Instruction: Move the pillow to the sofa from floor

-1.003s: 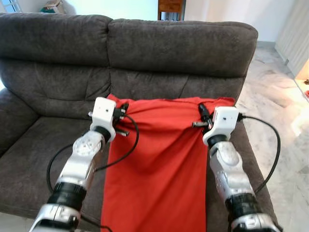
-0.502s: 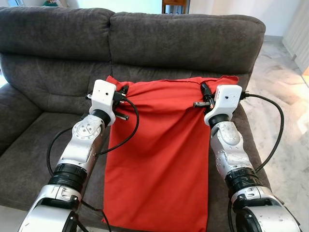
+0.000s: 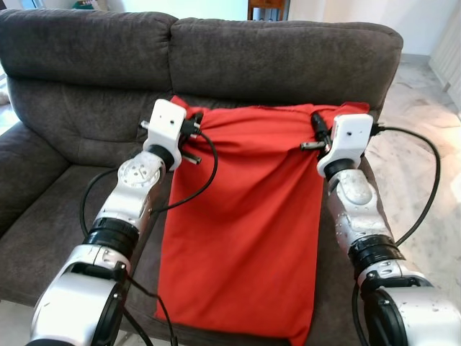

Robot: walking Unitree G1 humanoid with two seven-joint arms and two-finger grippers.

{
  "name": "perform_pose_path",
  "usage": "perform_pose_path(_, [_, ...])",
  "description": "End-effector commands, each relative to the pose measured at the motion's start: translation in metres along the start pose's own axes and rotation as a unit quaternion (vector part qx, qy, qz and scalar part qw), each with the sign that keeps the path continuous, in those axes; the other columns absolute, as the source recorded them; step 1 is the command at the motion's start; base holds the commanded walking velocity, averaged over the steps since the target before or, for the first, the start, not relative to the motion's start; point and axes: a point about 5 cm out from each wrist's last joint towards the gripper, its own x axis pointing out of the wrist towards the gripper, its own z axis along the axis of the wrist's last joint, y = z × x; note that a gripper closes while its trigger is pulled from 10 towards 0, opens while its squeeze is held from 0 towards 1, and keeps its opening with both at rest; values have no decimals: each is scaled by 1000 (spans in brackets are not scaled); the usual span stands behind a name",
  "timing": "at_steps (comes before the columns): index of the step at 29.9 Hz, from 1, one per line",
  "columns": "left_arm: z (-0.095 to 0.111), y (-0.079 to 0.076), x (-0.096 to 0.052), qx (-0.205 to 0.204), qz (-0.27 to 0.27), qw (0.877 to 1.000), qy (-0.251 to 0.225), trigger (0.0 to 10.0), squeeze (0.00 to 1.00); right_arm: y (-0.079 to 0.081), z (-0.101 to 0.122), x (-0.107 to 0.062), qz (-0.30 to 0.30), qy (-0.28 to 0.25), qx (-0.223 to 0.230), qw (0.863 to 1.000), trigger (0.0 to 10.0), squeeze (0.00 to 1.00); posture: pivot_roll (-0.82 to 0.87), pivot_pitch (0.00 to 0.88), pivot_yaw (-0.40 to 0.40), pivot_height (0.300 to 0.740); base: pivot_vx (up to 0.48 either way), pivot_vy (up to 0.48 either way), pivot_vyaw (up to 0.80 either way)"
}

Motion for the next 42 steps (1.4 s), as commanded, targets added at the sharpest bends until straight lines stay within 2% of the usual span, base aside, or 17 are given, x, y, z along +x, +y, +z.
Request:
perform_pose_path(1, [-3, 41, -13, 9, 77, 997, 5, 10000, 0, -58, 15, -5, -128, -35, 15, 991, 10000, 0, 116, 126, 47, 740, 240, 0, 0])
perform_pose_path(6, [-19, 36, -21, 3, 73, 997, 21, 10000, 0, -47, -2, -10, -103, -11, 15, 995, 10000, 0, 117, 127, 47, 740, 144, 0, 0])
perform_pose_path(7, [-30, 32, -29, 1, 65, 997, 36, 10000, 0, -41, -12, -15, -97, 3, 15, 995, 10000, 0, 117, 127, 47, 740, 240, 0, 0])
perform_pose_path(9, [-41, 27, -37, -5, 60, 997, 48, 10000, 0, -38, -24, -21, -96, 19, 17, 995, 10000, 0, 125, 126, 40, 740, 240, 0, 0])
perform_pose_path(15, [-54, 21, -51, -17, 54, 996, 62, 10000, 0, -34, -47, -35, -97, 56, 15, 994, 10000, 0, 127, 122, 36, 740, 80, 0, 0])
perform_pose_path(19, [-71, 9, -72, -29, 46, 995, 87, 10000, 0, -28, -76, -59, -100, 101, 17, 990, 10000, 0, 112, 114, 31, 740, 0, 0, 0])
perform_pose_path(24, [-87, 2, -92, -49, 61, 991, 112, 10000, 0, -23, -99, -82, -111, 135, 26, 984, 10000, 0, 114, 108, 28, 740, 0, 0, 0])
perform_pose_path(29, [-94, -1, -101, -56, 71, 988, 126, 10000, 0, -22, -110, -95, -127, 151, 31, 980, 10000, 0, 115, 102, 25, 740, 0, 0, 0])
perform_pose_path(30, [-94, -2, -102, -57, 72, 988, 127, 10000, 153, -22, -112, -98, -131, 154, 34, 979, 10000, 0, 115, 104, 24, 740, 0, 0, 0])
perform_pose_path(31, [-95, -4, -103, -59, 74, 987, 128, 10000, 1000, -22, -115, -103, -138, 157, 37, 977, 10000, 133, 114, 105, 24, 740, 0, 0, 0])
perform_pose_path(32, [-95, -4, -104, -59, 74, 987, 130, 10000, 1000, -23, -115, -105, -141, 157, 38, 977, 10000, 773, 113, 106, 24, 740, 0, 0, 0])
perform_pose_path(33, [-95, -5, -104, -59, 75, 987, 130, 10000, 1000, -23, -115, -106, -142, 156, 38, 977, 10000, 922, 113, 106, 24, 740, 0, 0, 0])
perform_pose_path(34, [-94, -4, -105, -60, 76, 987, 132, 10000, 1000, -24, -116, -107, -145, 156, 38, 976, 10000, 996, 109, 107, 24, 740, 0, 0, 0])
perform_pose_path(42, [-93, 0, -107, -58, 83, 986, 135, 10000, 1000, -31, -118, -116, -180, 161, 36, 970, 10000, 980, 111, 110, 24, 740, 0, 0, 0])
